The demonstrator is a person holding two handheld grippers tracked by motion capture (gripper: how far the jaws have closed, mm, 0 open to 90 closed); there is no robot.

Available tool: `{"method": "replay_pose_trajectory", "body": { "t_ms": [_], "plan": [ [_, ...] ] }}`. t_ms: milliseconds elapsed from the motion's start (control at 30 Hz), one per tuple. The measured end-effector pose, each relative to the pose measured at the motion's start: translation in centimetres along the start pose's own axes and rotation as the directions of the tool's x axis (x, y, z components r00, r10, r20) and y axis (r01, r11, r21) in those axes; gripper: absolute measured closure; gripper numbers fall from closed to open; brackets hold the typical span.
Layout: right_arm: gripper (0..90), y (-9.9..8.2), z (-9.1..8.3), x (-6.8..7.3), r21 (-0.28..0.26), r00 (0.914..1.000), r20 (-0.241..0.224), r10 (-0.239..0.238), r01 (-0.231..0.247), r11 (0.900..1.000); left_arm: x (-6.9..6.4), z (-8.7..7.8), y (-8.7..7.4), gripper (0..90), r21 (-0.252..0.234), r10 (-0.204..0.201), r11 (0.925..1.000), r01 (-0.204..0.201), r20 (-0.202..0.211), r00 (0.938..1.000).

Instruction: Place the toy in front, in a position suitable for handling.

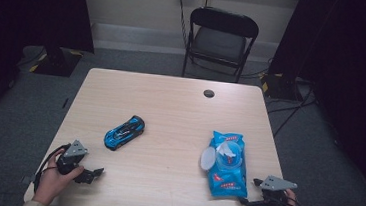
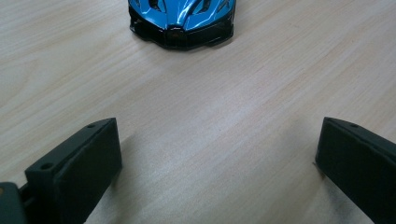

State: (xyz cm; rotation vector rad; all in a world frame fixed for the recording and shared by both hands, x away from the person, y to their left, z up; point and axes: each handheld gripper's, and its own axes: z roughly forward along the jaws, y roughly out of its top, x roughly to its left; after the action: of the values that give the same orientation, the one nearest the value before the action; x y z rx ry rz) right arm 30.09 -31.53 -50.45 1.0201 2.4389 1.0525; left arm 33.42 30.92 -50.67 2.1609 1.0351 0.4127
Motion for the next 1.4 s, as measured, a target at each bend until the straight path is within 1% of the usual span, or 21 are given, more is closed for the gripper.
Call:
{"method": "replay_pose_trajectory", "body": {
  "t_ms": [233,300,333,433,500,600,667,733,833,900,933,1000,1100,1200,1400],
  "plan": [
    [11.6,0.0,0.0,0.1,-0.002,1.0,-0.002,0.005,-0.005,1.0,0.0,0.1,0.1,0.0,0.0,0.003,1.0,-0.003,0.002,1.0],
    [13.5,0.1,-0.1,0.2,0.004,1.0,0.001,0.006,-0.006,1.0,0.0,0.1,0.1,0.0,0.0,0.002,1.0,-0.002,0.002,1.0],
    [14.1,0.1,-0.1,0.3,0.005,1.0,-0.005,0.002,-0.002,1.0,0.0,0.1,0.1,0.0,0.0,0.003,1.0,-0.003,0.002,1.0],
    [14.2,0.4,-0.2,0.7,0.02,0.9998,-0.02,-0.003,0.004,0.9998,0.0,0.1,0.1,0.0,0.0,0.003,1.0,-0.003,0.002,1.0],
    [14.2,0.7,-0.2,1.0,0.03,0.9998,-0.018,-0.008,0.008,0.9995,0.0,0.1,0.1,0.0,0.0,0.003,1.0,-0.003,0.002,1.0],
    [14.2,1.2,-0.4,1.4,0.011,0.9998,-0.017,0.009,-0.009,0.9999,0.0,0.1,0.1,0.0,0.0,0.002,1.0,-0.002,0.002,1.0],
    [14.2,1.6,-0.4,1.8,0.0,0.9999,-0.011,0.004,-0.004,1.0,0.0,0.1,0.1,0.0,0.0,0.002,1.0,-0.002,0.002,1.0],
    [14.2,2.0,-0.3,2.2,-0.016,0.9998,-0.015,0.01,-0.01,0.9998,0.0,0.1,0.1,0.0,0.0,0.002,1.0,-0.002,0.002,1.0],
    [14.2,2.5,0.2,2.5,-0.023,1.0,0.0,0.006,-0.006,0.9997,0.0,0.1,0.1,0.0,0.0,0.002,1.0,-0.002,0.002,1.0],
    [14.5,2.8,0.5,2.5,-0.031,0.9999,-0.012,0.012,-0.013,0.9994,0.0,0.1,0.1,0.0,0.0,0.003,1.0,-0.003,0.002,1.0],
    [14.5,2.9,0.6,2.5,-0.034,0.9998,-0.009,0.018,-0.019,0.9992,0.0,0.1,0.1,0.0,0.0,0.003,1.0,-0.003,0.002,1.0],
    [14.5,3.1,0.8,2.7,-0.041,1.0,-0.003,0.009,-0.009,0.9991,0.0,0.1,0.1,0.0,0.001,0.004,1.0,-0.004,0.002,1.0],
    [13.5,3.4,1.1,2.7,-0.039,1.0,0.001,0.008,-0.008,0.9992,0.0,0.1,0.1,0.0,0.001,0.004,1.0,-0.004,0.002,1.0],
    [13.3,3.5,1.2,2.6,-0.046,0.9998,-0.001,0.022,-0.022,0.9987,0.0,0.1,0.1,0.0,0.001,0.004,1.0,-0.004,0.002,1.0],
    [12.1,3.8,1.5,2.8,-0.033,0.9995,0.03,0.015,-0.014,0.9994,0.0,0.1,0.1,0.0,0.001,0.004,1.0,-0.004,0.002,1.0]
  ]
}}
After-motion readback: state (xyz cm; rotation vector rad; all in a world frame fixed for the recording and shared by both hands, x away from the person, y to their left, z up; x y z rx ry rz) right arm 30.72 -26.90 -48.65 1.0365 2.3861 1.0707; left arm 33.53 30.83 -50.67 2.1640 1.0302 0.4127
